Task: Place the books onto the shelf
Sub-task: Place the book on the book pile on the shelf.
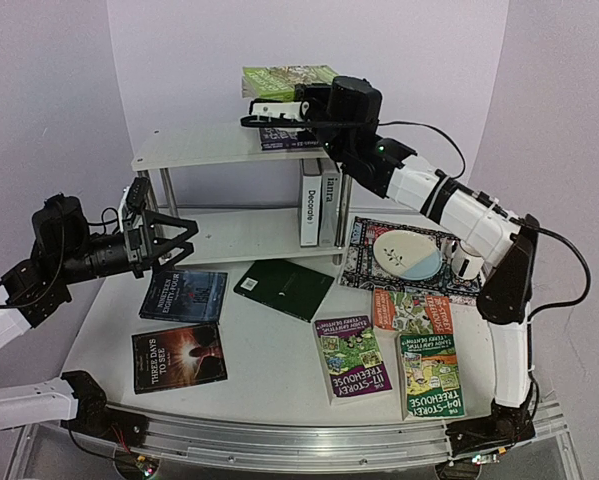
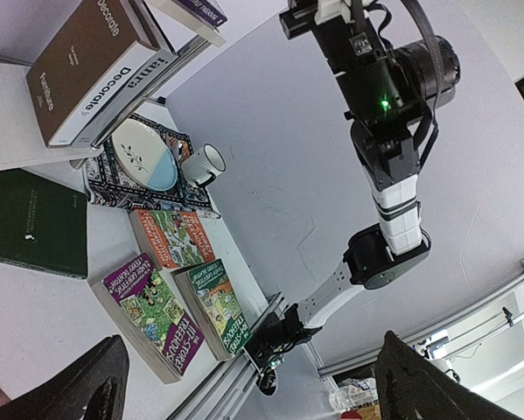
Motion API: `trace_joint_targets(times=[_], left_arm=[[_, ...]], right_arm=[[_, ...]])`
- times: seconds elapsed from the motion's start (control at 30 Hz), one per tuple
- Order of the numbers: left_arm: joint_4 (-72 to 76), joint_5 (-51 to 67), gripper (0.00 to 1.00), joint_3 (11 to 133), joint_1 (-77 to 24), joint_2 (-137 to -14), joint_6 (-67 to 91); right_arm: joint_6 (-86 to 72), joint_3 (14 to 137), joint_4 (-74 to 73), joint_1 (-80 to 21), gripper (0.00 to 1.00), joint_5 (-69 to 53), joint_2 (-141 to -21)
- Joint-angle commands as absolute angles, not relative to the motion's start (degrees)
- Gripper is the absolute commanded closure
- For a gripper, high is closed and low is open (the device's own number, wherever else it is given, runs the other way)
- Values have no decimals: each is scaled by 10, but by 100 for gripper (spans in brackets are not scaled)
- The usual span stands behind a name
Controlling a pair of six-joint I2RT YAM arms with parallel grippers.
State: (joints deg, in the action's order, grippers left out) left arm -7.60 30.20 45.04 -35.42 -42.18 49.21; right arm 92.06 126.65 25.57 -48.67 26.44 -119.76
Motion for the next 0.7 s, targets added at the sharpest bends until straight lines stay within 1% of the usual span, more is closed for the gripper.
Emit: trace_joint_targets(times=[0.0, 0.67], left_arm=[[-72, 300, 0, 471, -352, -422, 479], [-72, 309, 0, 457, -353, -412, 479]], right_arm=[[908, 1364, 328, -468, 100, 269, -1219], [886, 1390, 307, -435, 100, 265, -1286]])
